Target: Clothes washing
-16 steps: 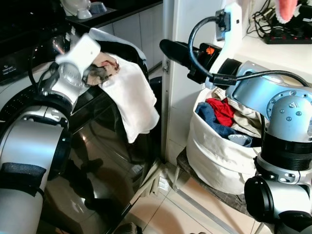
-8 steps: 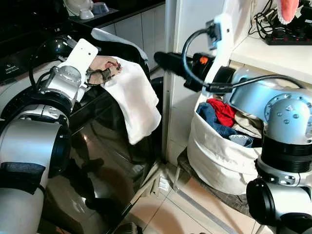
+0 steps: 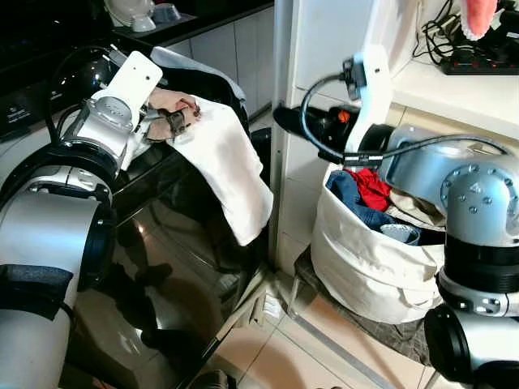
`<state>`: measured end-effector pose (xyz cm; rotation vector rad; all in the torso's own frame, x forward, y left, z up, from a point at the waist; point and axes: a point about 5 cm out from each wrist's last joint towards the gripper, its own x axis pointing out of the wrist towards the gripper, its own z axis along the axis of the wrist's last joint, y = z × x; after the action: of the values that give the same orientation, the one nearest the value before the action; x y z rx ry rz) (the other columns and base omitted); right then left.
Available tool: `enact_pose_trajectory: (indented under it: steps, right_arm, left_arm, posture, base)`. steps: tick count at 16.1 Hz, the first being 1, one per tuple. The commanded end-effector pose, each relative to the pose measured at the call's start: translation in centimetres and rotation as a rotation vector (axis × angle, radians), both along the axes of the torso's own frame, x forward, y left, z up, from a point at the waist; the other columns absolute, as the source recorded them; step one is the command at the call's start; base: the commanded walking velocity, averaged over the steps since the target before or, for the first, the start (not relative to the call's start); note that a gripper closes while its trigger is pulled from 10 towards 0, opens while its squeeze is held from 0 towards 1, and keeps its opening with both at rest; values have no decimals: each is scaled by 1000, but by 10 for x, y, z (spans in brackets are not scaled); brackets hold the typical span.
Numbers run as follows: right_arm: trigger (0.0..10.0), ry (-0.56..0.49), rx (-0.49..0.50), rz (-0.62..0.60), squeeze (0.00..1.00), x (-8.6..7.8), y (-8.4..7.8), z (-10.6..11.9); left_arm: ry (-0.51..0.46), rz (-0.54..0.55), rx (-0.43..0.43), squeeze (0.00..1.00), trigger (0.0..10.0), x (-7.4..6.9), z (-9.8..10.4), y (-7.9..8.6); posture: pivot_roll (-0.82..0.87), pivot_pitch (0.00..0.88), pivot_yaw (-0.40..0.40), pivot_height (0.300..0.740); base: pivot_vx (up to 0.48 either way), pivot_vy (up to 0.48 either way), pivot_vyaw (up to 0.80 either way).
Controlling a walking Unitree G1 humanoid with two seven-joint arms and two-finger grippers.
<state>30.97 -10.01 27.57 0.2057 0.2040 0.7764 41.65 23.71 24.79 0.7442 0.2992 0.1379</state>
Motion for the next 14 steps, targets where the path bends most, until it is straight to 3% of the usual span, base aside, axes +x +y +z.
enact_pose_trajectory:
  steps: [1, 3, 5, 6, 7, 8, 9, 10, 12, 13, 14]
  right_arm:
    - [10000, -14, -2, -20, 0, 2, -2, 2]
    - [10000, -10, 1, -40, 0, 4, -6, 1]
    - [10000, 1, 4, -85, 0, 9, -12, -2]
    - [10000, 5, -25, -134, 0, 11, -16, -9]
    - [10000, -2, -100, -200, 0, 14, -22, -19]
    - [10000, -9, -165, -241, 0, 16, -25, -28]
    - [10000, -9, -198, -258, 0, 15, -27, -34]
    - [10000, -6, -200, -260, 0, 15, -27, -37]
    - [10000, -11, -198, -270, 0, 14, -28, -38]
    - [10000, -25, -203, -288, 0, 15, -30, -39]
    - [10000, -27, -205, -291, 0, 15, -30, -40]
  left_arm:
    - [-54, 7, 21, 1000, 10000, 2, 21, 1]
    - [-70, -2, -30, 1000, 10000, 3, 26, -2]
    - [-121, -3, -139, 1000, 10000, 4, 34, -6]
    - [-192, 17, -210, 1000, 10000, 5, 41, -5]
    - [-274, 49, -283, 392, 10000, 5, 49, -3]
    - [-307, 79, -306, 0, 10000, 4, 51, 0]
    - [-295, 95, -262, 0, 10000, 2, 50, 5]
    - [-258, 90, -84, 0, 10000, 1, 49, 9]
    - [-180, 41, 77, 0, 10000, 1, 45, 10]
    - [36, -68, 122, 0, 10000, 1, 23, 5]
    - [76, -87, 102, 0, 10000, 0, 19, 3]
  posture:
    - [-67, 0, 58, 740]
    - [-70, 0, 60, 740]
    - [-70, 0, 59, 740]
    - [-70, 0, 59, 740]
    - [-67, 0, 55, 740]
    - [-67, 0, 56, 740]
    - [-67, 0, 56, 740]
    - [-66, 0, 55, 740]
    - [-66, 0, 54, 740]
    - [-68, 0, 57, 740]
    - [-68, 0, 57, 740]
  base:
    - [0, 0, 0]
    - [0, 0, 0]
    - [0, 0, 0]
    - [0, 0, 0]
    - [0, 0, 0]
    - [0, 0, 0]
    - [0, 0, 0]
    - [0, 0, 0]
    - [0, 0, 0]
    - [0, 0, 0]
    - [0, 0, 0]
